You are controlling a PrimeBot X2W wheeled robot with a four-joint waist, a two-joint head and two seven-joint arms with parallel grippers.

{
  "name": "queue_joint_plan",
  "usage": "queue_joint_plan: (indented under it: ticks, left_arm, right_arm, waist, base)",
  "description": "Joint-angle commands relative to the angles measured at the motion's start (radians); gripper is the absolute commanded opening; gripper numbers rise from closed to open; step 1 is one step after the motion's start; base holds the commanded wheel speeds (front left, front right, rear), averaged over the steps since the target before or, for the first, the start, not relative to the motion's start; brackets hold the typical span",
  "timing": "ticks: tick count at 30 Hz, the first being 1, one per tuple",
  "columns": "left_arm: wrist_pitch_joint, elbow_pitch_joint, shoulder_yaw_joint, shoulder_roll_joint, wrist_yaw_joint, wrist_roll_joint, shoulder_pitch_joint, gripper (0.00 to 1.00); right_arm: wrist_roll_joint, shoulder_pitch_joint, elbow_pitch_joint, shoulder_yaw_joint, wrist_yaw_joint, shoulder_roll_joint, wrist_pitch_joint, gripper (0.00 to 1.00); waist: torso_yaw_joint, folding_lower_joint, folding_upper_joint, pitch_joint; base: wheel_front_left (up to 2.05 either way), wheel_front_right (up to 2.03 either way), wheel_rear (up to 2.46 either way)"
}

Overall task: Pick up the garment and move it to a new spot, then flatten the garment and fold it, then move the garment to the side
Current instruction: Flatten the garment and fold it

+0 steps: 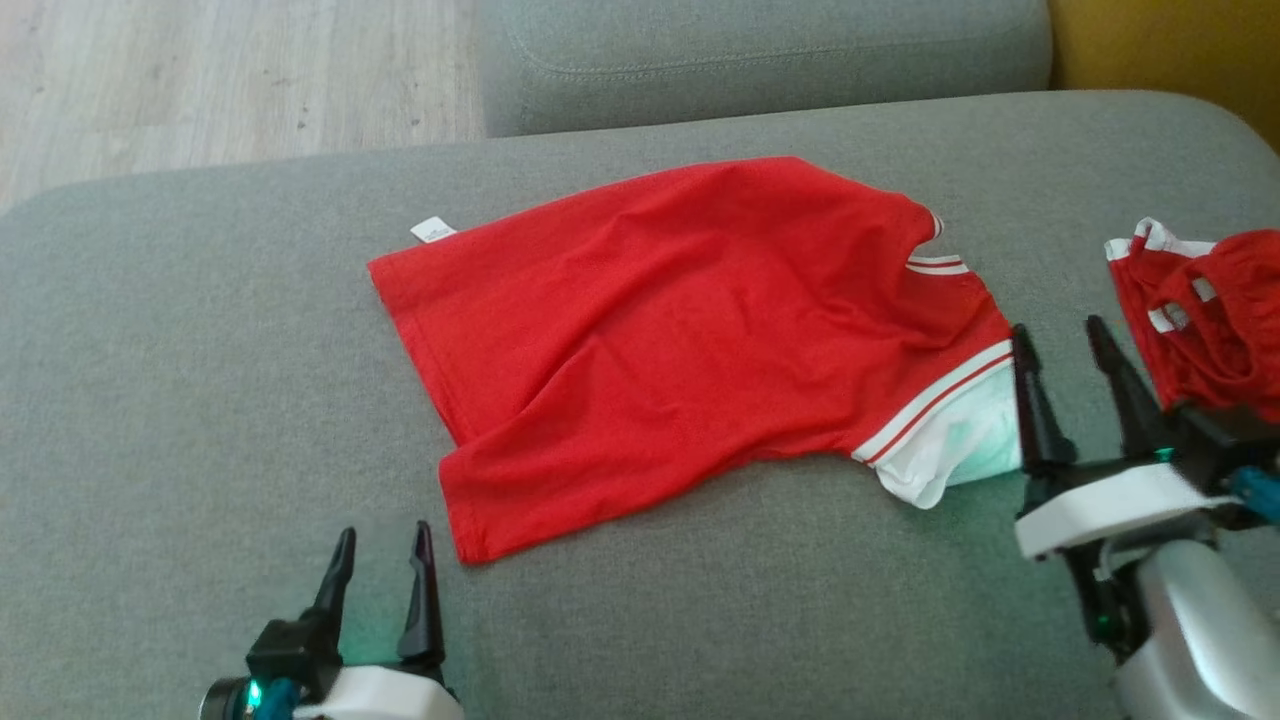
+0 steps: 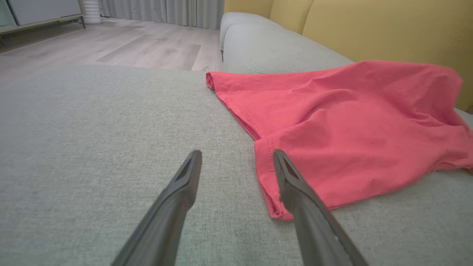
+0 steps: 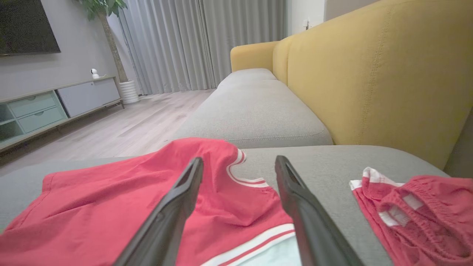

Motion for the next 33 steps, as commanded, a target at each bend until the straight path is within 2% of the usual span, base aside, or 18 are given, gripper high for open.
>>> queue_joint_plan:
  ticks: [1,8,18,22,27,33]
  left_arm:
    - [-0.01,-0.03,0.034,0.001,0.006,0.013,-0.027,1.0]
    - [-0.01,-0.024,0.03,0.001,-0.001,0.03,-0.045,1.0]
    - [-0.01,-0.023,0.021,0.001,-0.006,0.024,-0.03,1.0]
    - [-0.01,-0.012,0.004,0.001,-0.028,0.0,-0.028,1.0]
    - [-0.01,0.043,-0.041,0.001,-0.057,-0.046,-0.042,1.0]
    - [-0.01,0.148,-0.075,0.001,-0.059,-0.124,-0.083,1.0]
  right_arm:
    - [-0.005,-0.033,-0.03,0.026,-0.001,0.0,-0.009,1.0]
    - [-0.035,-0.041,0.018,0.053,-0.001,0.064,-0.009,1.0]
    - [-0.055,-0.029,0.065,0.056,-0.001,0.081,-0.009,1.0]
    - [-0.052,-0.026,0.074,0.059,-0.001,0.084,-0.009,1.0]
    - [-0.044,-0.013,0.1,0.07,-0.001,0.085,-0.009,1.0]
    - [-0.032,-0.019,0.11,0.069,-0.001,0.071,-0.009,1.0]
  waist:
    - [0.002,0.0,0.0,0.004]
    - [0.02,0.0,0.0,0.003]
    - [0.019,0.0,0.0,-0.013]
    - [0.013,0.0,0.0,-0.017]
    - [-0.015,0.0,0.0,0.001]
    - [-0.071,0.0,0.0,0.043]
  base:
    - [0.0,0.0,0.0]
    - [0.0,0.0,0.0]
    - [0.0,0.0,0.0]
    - [0.0,0.0,0.0]
    - [0.0,0.0,0.0]
    - [0.0,0.0,0.0]
